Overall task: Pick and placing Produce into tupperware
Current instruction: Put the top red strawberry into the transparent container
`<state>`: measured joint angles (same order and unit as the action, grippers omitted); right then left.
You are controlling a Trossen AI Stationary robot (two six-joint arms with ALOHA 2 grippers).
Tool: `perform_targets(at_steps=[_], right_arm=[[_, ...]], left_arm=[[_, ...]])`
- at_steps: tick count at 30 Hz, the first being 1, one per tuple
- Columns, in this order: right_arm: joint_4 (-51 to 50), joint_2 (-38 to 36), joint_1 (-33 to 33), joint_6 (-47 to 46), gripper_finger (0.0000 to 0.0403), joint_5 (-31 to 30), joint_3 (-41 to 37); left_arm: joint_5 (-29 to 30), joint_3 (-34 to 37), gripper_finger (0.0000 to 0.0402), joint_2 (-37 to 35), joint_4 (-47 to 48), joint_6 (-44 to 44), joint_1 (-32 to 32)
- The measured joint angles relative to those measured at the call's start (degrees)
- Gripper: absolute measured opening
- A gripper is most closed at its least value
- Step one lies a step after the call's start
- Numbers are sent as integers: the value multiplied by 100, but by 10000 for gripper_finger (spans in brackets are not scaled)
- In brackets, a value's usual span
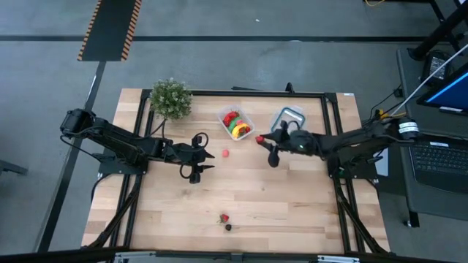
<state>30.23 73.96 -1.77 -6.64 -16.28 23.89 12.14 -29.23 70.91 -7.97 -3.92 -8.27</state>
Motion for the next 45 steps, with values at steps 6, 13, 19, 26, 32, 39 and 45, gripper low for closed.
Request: perform_targets(at_steps=[6,13,19,26,32,39,45], right_arm=[[-455,619,-659,106,127,902,751],[-840,1066,-1093,265,127,1519,1533],[-1715,1508,-1523,290,127,2096,2306],[-2690,2126,-1744,579,127,2548,3312],[-3469,2848,-1838,876,127,2706,4212],[-4125,3460,-2053,1020,127,3000,5048],[-4694,3750,-2172,1039,127,3157,5501]], left_arm=[[0,0,165,0,-11,-2,0],[0,0,165,0,-11,-2,0],[2,0,165,0,-11,0,0],[2,0,165,0,19,0,0],[2,0,165,0,47,2,0],[2,0,165,0,132,1,0],[2,0,165,0,153,0,0]])
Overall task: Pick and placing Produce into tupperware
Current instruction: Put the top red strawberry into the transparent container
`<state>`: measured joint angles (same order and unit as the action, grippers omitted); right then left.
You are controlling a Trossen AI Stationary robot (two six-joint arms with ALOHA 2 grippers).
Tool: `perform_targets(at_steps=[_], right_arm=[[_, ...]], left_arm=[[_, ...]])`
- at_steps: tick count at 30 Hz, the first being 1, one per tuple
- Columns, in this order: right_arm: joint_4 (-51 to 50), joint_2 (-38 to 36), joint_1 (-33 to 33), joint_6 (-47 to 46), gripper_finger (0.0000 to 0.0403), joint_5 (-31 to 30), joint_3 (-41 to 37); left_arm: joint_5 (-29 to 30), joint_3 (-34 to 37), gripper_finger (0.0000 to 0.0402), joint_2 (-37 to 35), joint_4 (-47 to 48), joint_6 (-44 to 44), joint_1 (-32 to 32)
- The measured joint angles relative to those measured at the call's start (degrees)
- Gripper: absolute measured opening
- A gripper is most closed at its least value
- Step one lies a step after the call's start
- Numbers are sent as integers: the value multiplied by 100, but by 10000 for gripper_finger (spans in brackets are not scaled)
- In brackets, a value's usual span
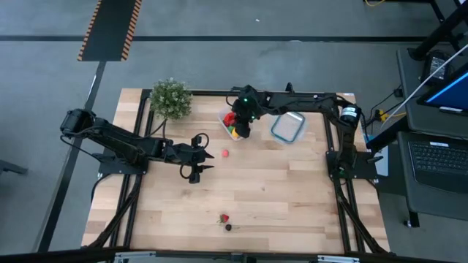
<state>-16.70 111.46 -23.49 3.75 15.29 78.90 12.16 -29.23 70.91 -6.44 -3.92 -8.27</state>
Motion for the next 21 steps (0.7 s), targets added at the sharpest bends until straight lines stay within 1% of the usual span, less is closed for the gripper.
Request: perform_targets(at_steps=[4,7,21], right_arm=[[-337,135,-6,62,127,4,179],[-403,237,-4,100,127,4,242],[-283,399,-2,82,127,0,266]], left_arm=[[0,0,165,0,-1,2,0],[0,0,165,0,-1,2,-1],[0,0,165,2,-2,2,-2]])
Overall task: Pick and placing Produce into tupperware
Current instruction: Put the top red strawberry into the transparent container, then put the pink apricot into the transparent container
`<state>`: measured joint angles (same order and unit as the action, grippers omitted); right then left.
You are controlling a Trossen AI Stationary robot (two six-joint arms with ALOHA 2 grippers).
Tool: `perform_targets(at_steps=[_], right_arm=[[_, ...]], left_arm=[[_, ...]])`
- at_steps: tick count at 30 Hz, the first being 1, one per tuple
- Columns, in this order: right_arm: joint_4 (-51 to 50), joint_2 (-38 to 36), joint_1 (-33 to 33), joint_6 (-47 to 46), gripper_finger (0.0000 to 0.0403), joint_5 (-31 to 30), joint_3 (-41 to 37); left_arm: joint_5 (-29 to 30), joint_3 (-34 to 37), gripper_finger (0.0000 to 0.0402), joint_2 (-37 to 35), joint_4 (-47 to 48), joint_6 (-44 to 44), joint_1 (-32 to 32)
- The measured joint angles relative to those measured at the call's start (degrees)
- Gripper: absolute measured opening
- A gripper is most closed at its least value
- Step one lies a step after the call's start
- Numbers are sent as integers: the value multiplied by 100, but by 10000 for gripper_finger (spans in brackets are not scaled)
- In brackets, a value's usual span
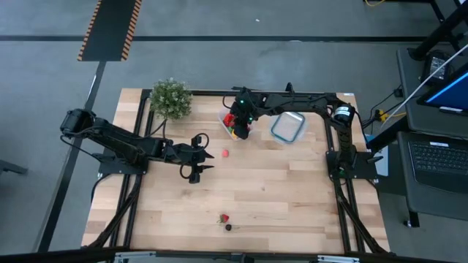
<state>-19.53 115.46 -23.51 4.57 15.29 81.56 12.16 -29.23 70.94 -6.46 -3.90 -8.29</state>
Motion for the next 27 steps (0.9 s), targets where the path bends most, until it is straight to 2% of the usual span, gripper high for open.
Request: perform_targets(at_steps=[16,21,27], right_arm=[[-7,59,63,13,128,151,-7],[-10,59,59,-126,174,134,-7],[-7,59,59,-119,176,106,-7]], left_arm=[[0,0,165,-2,0,-2,0],[0,0,165,-2,0,-4,0],[0,0,165,-2,0,-7,0]])
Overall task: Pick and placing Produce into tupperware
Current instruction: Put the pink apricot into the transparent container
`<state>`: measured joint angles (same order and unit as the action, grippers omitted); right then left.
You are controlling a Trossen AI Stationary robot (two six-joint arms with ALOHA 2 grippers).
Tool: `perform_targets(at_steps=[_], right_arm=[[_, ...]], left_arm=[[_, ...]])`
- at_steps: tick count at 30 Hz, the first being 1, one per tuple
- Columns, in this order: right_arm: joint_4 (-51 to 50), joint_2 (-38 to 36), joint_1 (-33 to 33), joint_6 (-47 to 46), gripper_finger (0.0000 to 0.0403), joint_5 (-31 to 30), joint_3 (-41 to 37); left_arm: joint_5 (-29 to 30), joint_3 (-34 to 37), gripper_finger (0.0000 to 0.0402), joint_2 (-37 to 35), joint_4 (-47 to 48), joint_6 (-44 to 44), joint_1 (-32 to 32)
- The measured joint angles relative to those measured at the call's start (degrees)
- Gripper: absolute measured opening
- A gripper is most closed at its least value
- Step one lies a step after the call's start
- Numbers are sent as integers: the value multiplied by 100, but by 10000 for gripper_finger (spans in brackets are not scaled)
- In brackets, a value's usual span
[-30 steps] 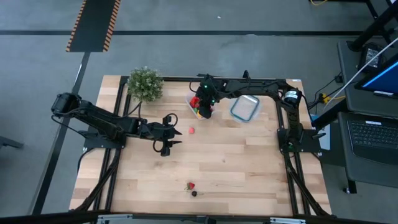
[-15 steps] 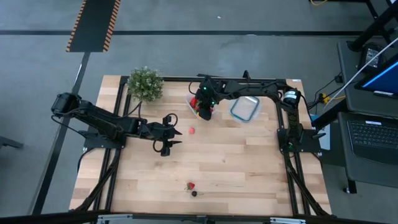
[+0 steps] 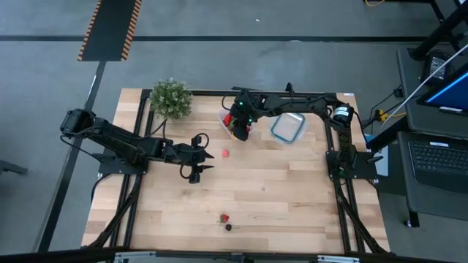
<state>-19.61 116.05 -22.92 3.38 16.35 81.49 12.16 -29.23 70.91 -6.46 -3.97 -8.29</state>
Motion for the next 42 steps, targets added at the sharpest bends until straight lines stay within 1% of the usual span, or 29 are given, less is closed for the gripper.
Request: perform_targets(at_steps=[6,8,12,17,20,22,24,30,33,37,42], right_arm=[[-140,0,2,-104,166,-12,125],[-345,0,2,-280,165,22,290],[-994,-40,2,-154,166,313,579],[-1047,-499,60,-6,166,292,516],[-1097,-960,108,86,166,281,266],[-956,-1389,156,137,167,280,-82],[-566,-1902,222,119,167,279,-596],[1079,-3639,461,-245,167,282,-2668],[1738,-4481,614,-461,167,283,-3540],[2467,-5559,915,-475,167,283,-4470],[3470,-6703,1332,-491,167,289,-5411]], left_arm=[[0,0,165,2,0,0,0],[0,0,165,0,0,2,0],[44,0,165,0,0,-2,0],[56,0,165,2,-2,0,2],[89,2,165,2,-76,2,11],[90,2,165,2,-152,0,47],[90,2,165,2,-266,0,98],[90,2,165,2,-532,0,240],[82,2,165,4,-529,-38,313],[-19,2,165,152,-527,-359,472],[-49,2,165,576,-661,-623,789]])
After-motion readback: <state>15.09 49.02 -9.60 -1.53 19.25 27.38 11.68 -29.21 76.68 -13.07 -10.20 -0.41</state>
